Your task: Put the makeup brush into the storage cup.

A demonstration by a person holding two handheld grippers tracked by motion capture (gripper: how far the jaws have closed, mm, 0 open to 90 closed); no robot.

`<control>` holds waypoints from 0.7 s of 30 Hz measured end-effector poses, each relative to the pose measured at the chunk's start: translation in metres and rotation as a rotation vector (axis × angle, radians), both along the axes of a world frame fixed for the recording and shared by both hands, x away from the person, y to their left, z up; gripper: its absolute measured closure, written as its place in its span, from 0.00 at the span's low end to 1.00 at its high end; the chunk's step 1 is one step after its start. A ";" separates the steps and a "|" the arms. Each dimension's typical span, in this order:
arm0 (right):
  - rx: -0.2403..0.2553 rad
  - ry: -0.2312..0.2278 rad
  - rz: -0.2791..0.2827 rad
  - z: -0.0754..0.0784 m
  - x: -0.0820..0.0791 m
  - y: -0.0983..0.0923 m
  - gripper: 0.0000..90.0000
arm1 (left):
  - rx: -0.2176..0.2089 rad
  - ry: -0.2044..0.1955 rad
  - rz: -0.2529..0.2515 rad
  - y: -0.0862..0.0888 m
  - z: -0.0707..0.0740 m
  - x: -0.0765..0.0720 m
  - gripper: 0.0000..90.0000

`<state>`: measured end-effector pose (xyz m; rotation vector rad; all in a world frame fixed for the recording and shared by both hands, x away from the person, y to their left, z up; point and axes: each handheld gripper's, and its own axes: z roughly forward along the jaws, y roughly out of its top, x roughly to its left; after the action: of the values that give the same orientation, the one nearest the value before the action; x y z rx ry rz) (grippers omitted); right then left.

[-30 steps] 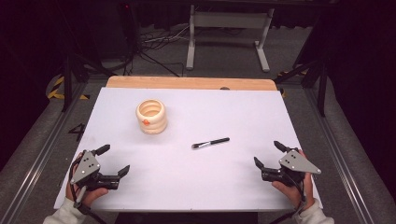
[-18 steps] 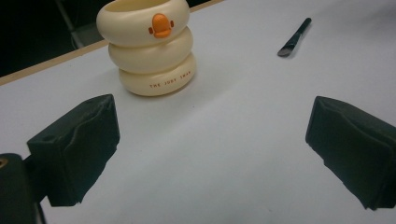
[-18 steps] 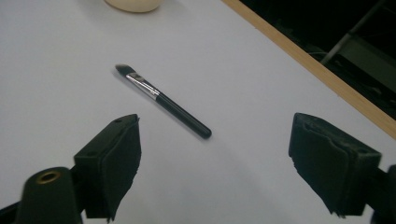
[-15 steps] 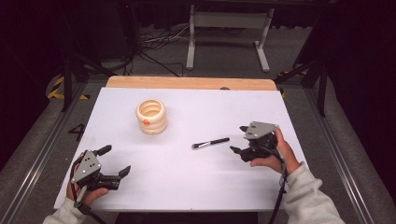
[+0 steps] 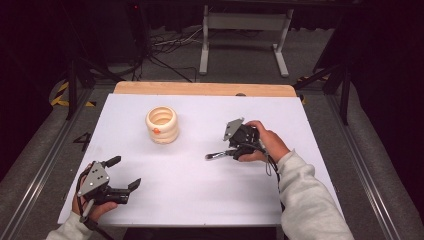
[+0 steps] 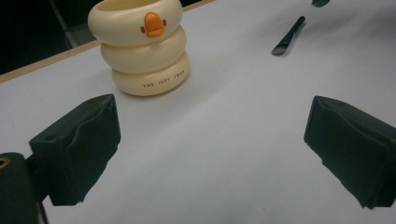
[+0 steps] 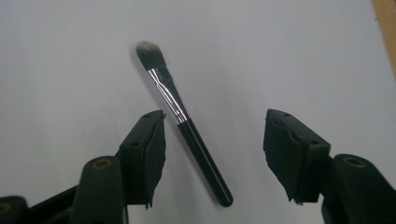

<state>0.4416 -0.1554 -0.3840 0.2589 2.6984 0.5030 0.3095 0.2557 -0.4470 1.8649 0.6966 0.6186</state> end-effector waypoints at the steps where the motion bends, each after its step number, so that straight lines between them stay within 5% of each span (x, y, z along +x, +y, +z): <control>1: -0.025 0.016 0.012 -0.004 0.004 0.004 0.46 | 0.001 0.002 -0.004 0.000 0.000 0.000 0.05; 9: -0.137 0.158 0.057 -0.029 0.021 0.024 0.59 | 0.006 0.020 -0.022 -0.001 -0.001 0.000 0.05; 11: -0.163 0.150 0.041 -0.034 0.025 0.026 0.62 | 0.005 0.021 -0.022 -0.001 -0.002 0.000 0.05; 16: -0.143 0.175 0.031 -0.036 0.031 0.024 0.66 | 0.010 0.029 -0.031 -0.003 -0.002 0.001 0.06; 21: -0.108 0.270 0.015 -0.037 0.033 0.022 0.86 | 0.019 0.036 -0.039 -0.005 -0.003 0.001 0.06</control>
<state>0.4747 -0.1337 -0.4214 0.2954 2.9799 0.3457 0.3110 0.2511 -0.4502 1.9065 0.6787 0.5696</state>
